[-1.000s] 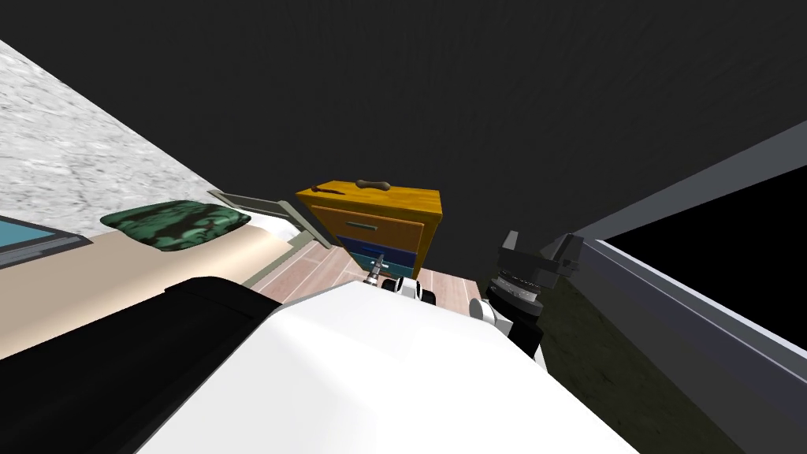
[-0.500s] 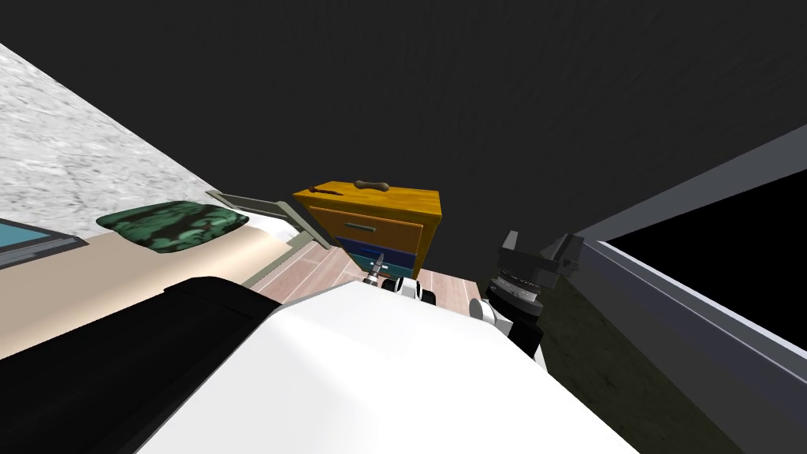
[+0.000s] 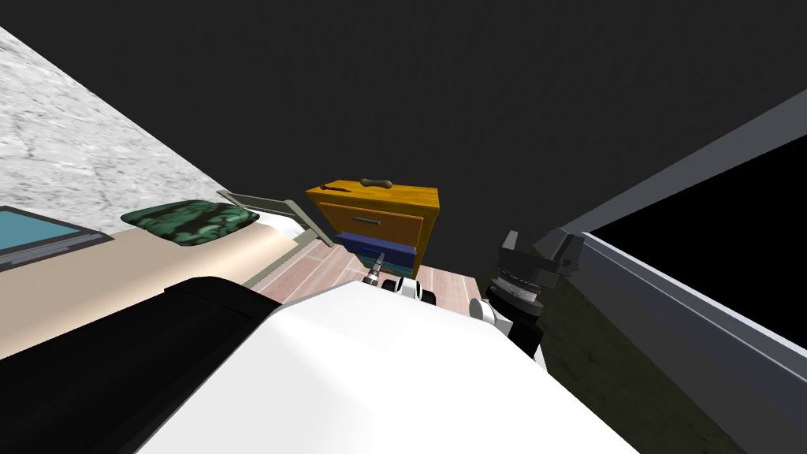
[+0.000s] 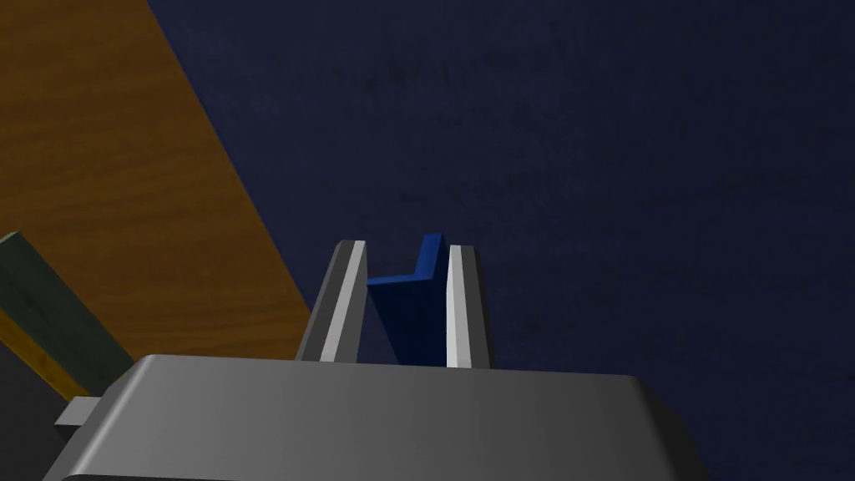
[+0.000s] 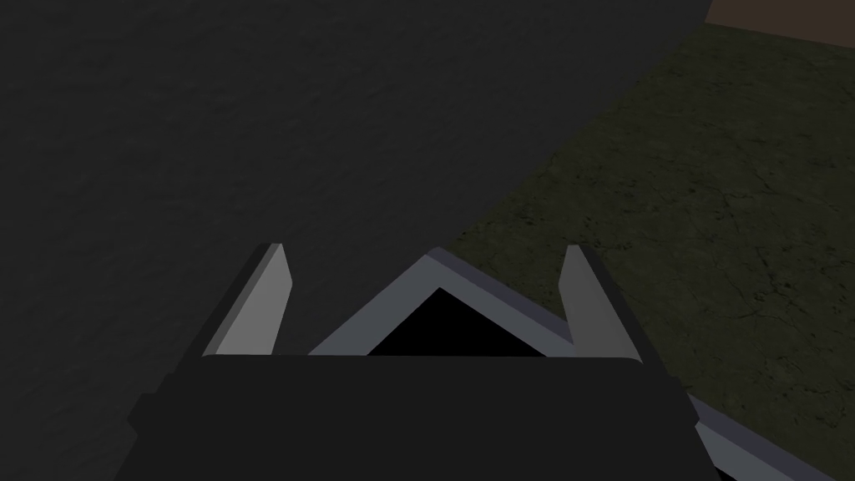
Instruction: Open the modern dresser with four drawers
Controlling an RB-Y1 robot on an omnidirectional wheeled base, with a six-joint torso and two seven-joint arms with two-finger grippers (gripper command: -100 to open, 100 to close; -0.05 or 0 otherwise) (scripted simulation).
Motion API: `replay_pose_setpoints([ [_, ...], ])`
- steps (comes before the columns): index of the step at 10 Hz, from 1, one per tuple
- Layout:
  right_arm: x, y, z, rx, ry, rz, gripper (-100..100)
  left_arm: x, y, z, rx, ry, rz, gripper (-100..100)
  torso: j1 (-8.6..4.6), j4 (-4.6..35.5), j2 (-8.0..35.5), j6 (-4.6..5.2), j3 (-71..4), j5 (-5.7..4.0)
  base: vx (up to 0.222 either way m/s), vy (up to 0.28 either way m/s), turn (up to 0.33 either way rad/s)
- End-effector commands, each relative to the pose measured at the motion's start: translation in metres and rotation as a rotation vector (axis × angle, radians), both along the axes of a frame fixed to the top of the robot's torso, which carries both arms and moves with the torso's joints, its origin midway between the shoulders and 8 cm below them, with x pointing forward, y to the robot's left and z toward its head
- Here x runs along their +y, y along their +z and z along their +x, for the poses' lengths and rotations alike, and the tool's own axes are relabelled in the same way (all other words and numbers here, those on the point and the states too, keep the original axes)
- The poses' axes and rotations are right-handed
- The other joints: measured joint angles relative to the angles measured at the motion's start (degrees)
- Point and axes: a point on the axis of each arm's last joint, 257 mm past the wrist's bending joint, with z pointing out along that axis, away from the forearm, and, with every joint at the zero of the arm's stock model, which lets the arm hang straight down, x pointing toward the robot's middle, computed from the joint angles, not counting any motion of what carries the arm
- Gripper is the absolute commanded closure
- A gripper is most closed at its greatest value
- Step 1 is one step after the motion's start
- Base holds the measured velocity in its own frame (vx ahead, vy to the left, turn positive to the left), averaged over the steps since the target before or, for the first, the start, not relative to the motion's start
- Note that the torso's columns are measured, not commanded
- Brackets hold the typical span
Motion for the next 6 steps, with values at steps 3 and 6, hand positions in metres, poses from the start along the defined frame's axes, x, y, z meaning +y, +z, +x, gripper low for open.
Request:
replay_pose_setpoints([
  [3, 0.0, 0.0, 0.0, 0.0, 0.0, 0.0, 0, 0.003, -0.006, -0.005, 0.031, -0.002, 0.001, 100, -0.01, -0.02, -0.57, 0.1, -0.38, -0.04, -0.112, -0.008, 0.012],
  [6, 0.0, 0.0, 0.0, 0.0, 0.0, 0.0, 0, 0.003, 0.004, 0.001, 0.015, -0.007, 0.002, -100, 0.03, -0.07, -0.06, 0.07, 0.0, 0.08, -0.17, 0.001, 0.013],
])
